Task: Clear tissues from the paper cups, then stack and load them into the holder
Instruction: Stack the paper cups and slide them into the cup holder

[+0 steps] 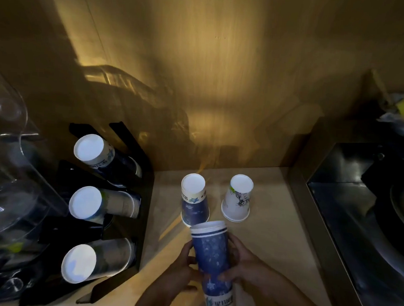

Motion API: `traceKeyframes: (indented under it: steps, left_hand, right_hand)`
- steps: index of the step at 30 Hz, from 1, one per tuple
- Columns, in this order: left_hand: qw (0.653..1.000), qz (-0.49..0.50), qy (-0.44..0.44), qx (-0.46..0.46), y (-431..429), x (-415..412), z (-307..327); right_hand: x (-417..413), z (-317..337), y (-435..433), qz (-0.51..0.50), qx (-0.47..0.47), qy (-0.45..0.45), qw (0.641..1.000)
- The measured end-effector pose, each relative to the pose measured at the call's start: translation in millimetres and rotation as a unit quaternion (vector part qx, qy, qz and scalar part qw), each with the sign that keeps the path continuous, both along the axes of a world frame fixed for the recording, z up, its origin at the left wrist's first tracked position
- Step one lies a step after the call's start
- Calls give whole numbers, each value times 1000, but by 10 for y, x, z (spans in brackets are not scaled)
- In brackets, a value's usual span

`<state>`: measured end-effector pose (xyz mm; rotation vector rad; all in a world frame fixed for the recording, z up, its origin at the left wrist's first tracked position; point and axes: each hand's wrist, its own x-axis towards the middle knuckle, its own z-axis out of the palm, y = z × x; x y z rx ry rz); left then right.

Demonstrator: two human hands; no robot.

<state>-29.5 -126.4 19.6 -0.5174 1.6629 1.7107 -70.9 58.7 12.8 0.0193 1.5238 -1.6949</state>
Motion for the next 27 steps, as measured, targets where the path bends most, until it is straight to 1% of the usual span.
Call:
traceKeyframes:
  steps: [1,4,6,8,11,13,15,16,18,20,21,24,25,27]
  left_hand:
    - [1000,14,22,0,27,14,-10]
    - [992,96,71,43,84,41,3]
    - [985,124,114,46,106,35,61]
    - [976,132,173,21,131,15,128]
    - [957,129,256,-41,174,-9,209]
    - [944,157,283,-67,172,-23,258]
    - [938,202,275,-69,152,-27,339]
    - [934,224,270,-71,147,-23,387]
    - [920,251,283,-103,143,-9,506]
    - [904,247,315,-153,157,10,643]
    - [897,240,328,-175,166,22,701]
    - [869,218,372,-243,193,62,803]
    - [858,206,384,-273,205,74,837]
    - [836,189,407,-317,228,97,906]
  right_hand:
    - [13,-6,-9,1,-5,14,1000]
    - [39,25,-53,0,-42,44,998]
    - [43,54,-82,-7,-73,56,996]
    - [49,106,-113,-18,-101,63,993]
    - [66,221,-154,-9,-113,90,989]
    - [73,335,-162,2,-75,121,990]
    - [55,485,-164,16,-1,167,986]
    - [39,563,-161,14,32,195,980]
    - [5,731,-159,-39,71,260,962]
    - [-30,910,-154,-96,90,346,929]
    - [-39,1000,-156,-102,94,386,912]
    - [-58,1240,-193,-64,103,476,871]
    - [-65,1297,-217,-46,113,493,861]
    - [-73,1384,-272,-15,127,505,854]
